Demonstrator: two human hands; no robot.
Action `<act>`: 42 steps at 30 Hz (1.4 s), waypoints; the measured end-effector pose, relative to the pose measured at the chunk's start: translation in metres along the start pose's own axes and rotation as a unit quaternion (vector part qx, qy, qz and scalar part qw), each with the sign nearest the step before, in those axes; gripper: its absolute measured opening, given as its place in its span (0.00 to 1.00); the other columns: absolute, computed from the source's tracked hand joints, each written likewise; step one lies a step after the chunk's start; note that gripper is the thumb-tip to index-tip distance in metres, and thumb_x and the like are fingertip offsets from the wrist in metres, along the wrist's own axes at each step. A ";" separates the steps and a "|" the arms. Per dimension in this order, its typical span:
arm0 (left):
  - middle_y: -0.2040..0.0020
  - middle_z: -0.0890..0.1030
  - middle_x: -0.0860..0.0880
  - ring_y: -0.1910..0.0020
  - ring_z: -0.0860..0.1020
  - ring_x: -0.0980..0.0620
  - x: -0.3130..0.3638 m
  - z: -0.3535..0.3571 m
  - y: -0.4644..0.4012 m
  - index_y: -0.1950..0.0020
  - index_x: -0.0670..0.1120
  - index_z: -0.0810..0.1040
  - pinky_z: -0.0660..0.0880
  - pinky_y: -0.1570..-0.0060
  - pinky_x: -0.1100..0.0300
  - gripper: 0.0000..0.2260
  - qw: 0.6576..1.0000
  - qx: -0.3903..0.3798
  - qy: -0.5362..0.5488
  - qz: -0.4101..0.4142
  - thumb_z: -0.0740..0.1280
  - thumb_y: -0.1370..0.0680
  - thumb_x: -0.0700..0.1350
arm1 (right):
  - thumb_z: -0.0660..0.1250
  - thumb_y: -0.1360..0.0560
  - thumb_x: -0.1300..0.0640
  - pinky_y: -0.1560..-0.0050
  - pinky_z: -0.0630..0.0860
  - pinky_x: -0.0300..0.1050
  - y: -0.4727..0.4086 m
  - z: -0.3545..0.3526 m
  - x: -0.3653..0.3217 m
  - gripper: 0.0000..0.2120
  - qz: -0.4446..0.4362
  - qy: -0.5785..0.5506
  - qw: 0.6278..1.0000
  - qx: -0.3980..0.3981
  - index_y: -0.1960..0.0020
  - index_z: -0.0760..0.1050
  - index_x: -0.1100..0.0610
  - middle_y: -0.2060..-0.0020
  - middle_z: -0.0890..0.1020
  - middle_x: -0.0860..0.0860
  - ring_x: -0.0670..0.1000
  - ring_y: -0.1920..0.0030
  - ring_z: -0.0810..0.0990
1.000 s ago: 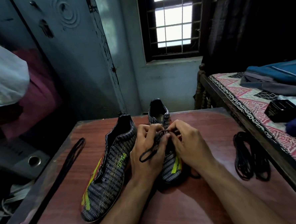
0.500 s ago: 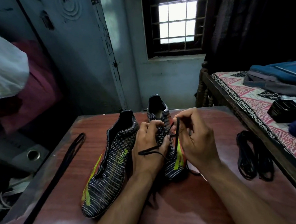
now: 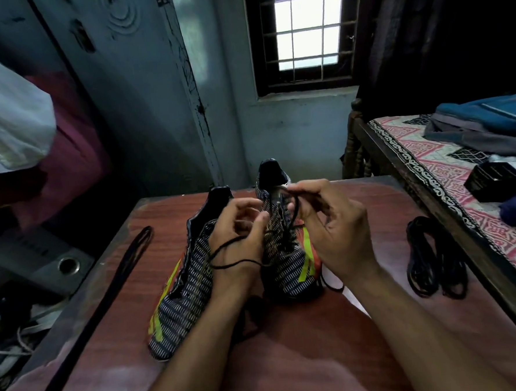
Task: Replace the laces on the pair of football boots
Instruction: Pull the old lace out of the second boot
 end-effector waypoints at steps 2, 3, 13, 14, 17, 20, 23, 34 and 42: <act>0.59 0.82 0.56 0.63 0.79 0.57 0.007 -0.008 -0.005 0.50 0.55 0.81 0.79 0.62 0.55 0.10 0.997 -0.026 0.058 -0.032 0.73 0.24 0.39 | 0.67 0.19 0.64 0.47 0.83 0.50 0.000 0.005 0.002 0.10 0.005 -0.011 0.999 -0.035 0.39 0.81 0.59 0.48 0.86 0.48 0.46 0.47 0.86; 0.59 0.81 0.56 0.63 0.79 0.57 0.015 -0.013 -0.005 0.49 0.52 0.81 0.80 0.64 0.56 0.11 0.995 -0.050 0.075 -0.040 0.73 0.23 0.36 | 0.68 0.19 0.63 0.45 0.82 0.49 0.001 0.009 0.004 0.12 0.012 -0.008 0.998 -0.060 0.37 0.81 0.58 0.46 0.86 0.48 0.45 0.46 0.85; 0.47 0.81 0.48 0.53 0.82 0.54 0.080 -0.053 -0.017 0.42 0.51 0.80 0.81 0.49 0.61 0.23 0.926 -0.324 -0.193 -0.032 0.74 0.28 0.26 | 0.74 0.24 0.56 0.43 0.81 0.48 0.007 0.011 0.030 0.13 0.115 0.051 0.978 -0.164 0.42 0.77 0.46 0.52 0.86 0.37 0.37 0.49 0.83; 0.45 0.80 0.50 0.50 0.82 0.54 0.081 -0.051 -0.015 0.41 0.53 0.79 0.81 0.49 0.62 0.25 0.894 -0.359 -0.268 -0.019 0.72 0.28 0.25 | 0.74 0.24 0.55 0.44 0.80 0.44 0.007 0.011 0.032 0.12 0.124 0.056 0.976 -0.170 0.43 0.77 0.46 0.54 0.86 0.37 0.34 0.53 0.82; 0.42 0.76 0.54 0.46 0.80 0.56 0.082 -0.043 -0.006 0.33 0.56 0.76 0.80 0.47 0.60 0.32 0.810 -0.404 -0.425 0.030 0.63 0.28 0.25 | 0.74 0.24 0.56 0.54 0.76 0.33 0.008 0.009 0.039 0.08 0.152 0.078 0.968 -0.182 0.48 0.79 0.46 0.61 0.83 0.39 0.30 0.60 0.78; 0.44 0.79 0.53 0.51 0.80 0.55 0.087 -0.024 0.004 0.35 0.53 0.78 0.78 0.48 0.56 0.27 0.837 -0.336 -0.423 0.087 0.62 0.28 0.28 | 0.76 0.26 0.52 0.56 0.75 0.33 0.009 0.010 0.044 0.05 0.167 0.106 0.948 -0.248 0.52 0.81 0.46 0.60 0.81 0.40 0.37 0.59 0.79; 0.46 0.81 0.52 0.52 0.80 0.55 0.067 -0.001 0.019 0.39 0.51 0.80 0.77 0.46 0.58 0.16 0.880 -0.282 -0.372 0.086 0.66 0.23 0.36 | 0.75 0.25 0.51 0.49 0.73 0.40 0.014 0.017 0.043 0.07 0.152 0.135 0.925 -0.320 0.48 0.84 0.48 0.54 0.78 0.42 0.44 0.52 0.78; 0.45 0.80 0.52 0.45 0.79 0.48 0.025 0.042 0.009 0.41 0.54 0.80 0.75 0.50 0.52 0.10 0.886 -0.185 -0.416 0.083 0.67 0.21 0.44 | 0.69 0.20 0.54 0.54 0.62 0.39 0.014 0.013 0.057 0.05 0.158 0.218 0.933 -0.240 0.46 0.81 0.53 0.51 0.77 0.46 0.50 0.45 0.77; 0.41 0.81 0.56 0.48 0.82 0.48 0.001 0.035 0.020 0.38 0.56 0.82 0.79 0.53 0.51 0.12 0.920 -0.157 -0.344 0.105 0.67 0.19 0.45 | 0.62 0.17 0.58 0.47 0.71 0.48 0.024 0.025 0.057 0.04 0.118 0.209 0.948 -0.208 0.48 0.75 0.57 0.52 0.77 0.49 0.53 0.50 0.74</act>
Point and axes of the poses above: each hand's wrist, its own y-axis away from the middle knuckle, its own z-axis out of the palm, x = y × z, the point moved 6 cm from there along -y, towards the middle knuckle
